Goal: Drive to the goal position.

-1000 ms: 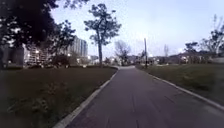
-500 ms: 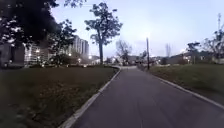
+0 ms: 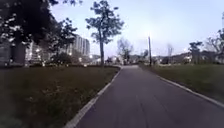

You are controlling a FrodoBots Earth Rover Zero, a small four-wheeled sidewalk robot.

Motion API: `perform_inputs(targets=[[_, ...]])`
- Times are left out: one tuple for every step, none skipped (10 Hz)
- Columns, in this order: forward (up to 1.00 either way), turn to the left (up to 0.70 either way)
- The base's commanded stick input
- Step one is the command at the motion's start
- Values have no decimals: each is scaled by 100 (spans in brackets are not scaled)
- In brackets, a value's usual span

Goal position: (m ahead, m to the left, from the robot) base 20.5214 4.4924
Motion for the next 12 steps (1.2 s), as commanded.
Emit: perform_inputs(targets=[[70,-35],[70,-35],[70,-35],[70,-35],[70,-35],[70,-35],[70,-35],[70,-35],[70,-35],[70,-29],[70,-14],[70,0]])
